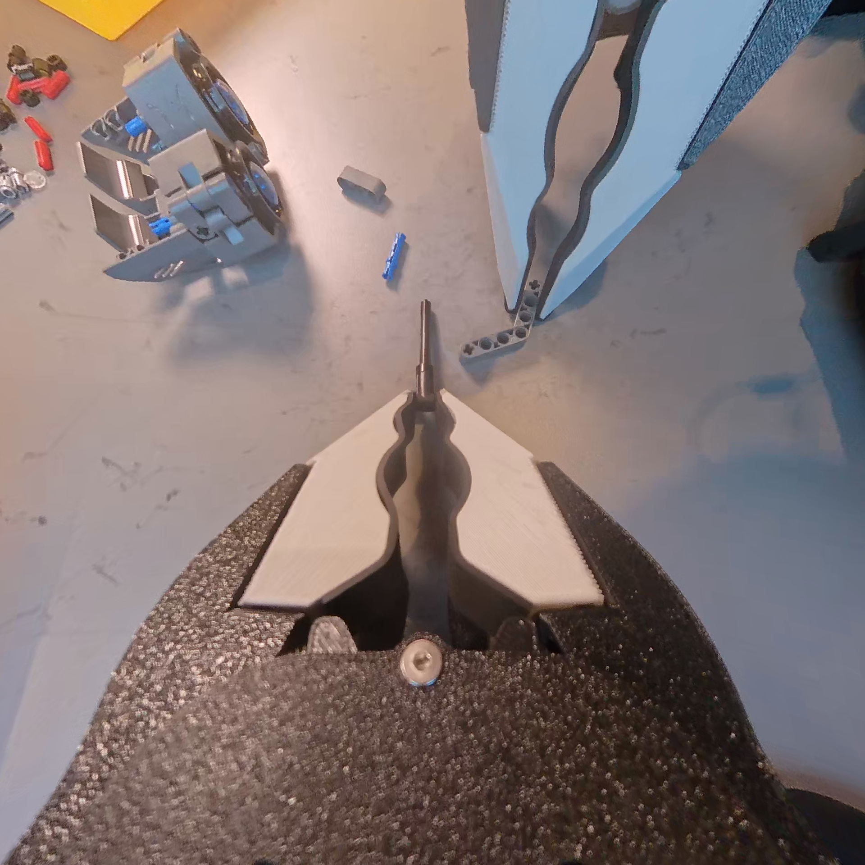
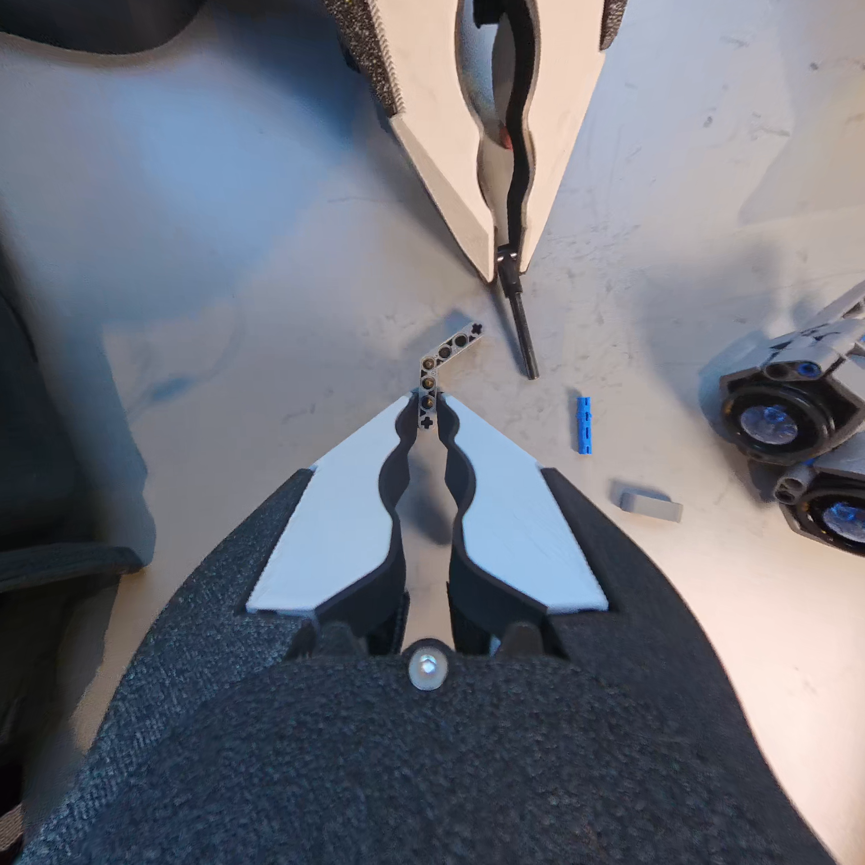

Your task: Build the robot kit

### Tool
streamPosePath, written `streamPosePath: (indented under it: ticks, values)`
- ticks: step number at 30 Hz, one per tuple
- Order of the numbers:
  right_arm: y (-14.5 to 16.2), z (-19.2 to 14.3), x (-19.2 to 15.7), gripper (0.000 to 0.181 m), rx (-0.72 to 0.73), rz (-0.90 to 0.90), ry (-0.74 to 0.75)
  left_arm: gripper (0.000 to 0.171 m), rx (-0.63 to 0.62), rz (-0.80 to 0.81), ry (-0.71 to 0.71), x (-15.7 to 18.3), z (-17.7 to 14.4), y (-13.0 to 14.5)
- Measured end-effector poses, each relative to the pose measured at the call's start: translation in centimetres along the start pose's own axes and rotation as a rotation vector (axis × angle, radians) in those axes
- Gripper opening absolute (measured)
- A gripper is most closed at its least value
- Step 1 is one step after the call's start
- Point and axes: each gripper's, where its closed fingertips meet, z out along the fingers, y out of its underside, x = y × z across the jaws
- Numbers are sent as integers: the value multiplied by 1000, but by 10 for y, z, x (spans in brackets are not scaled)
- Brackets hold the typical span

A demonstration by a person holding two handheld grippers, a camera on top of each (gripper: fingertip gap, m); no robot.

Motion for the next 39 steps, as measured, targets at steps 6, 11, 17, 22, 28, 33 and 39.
streamPosePath:
  ticks: [6, 11, 17, 22, 28, 33, 39]
  values:
    - [-17, -24, 1, 6, 267, 36, -127, 7, 119, -116, -15, -13, -13, -17]
    - [-60, -132, 34, 6, 931, 71, -150, 7, 403, -279, 119, -11, -46, -57]
    - [-55, -160, 62, 5, 1260, 338, -318, 7, 603, -421, 328, 9, -62, -92]
    - [-64, -150, 58, 5, 1296, 451, -473, 7, 626, -446, 346, 14, -60, -99]
    - [-69, -138, 51, 6, 1280, 506, -579, 7, 595, -452, 326, 16, -55, -99]
    - [-70, -124, 47, 5, 1213, 492, -556, 7, 575, -435, 303, 16, -53, -97]
    - [-69, -121, 46, 5, 1190, 491, -546, 7, 555, -408, 278, 18, -51, -96]
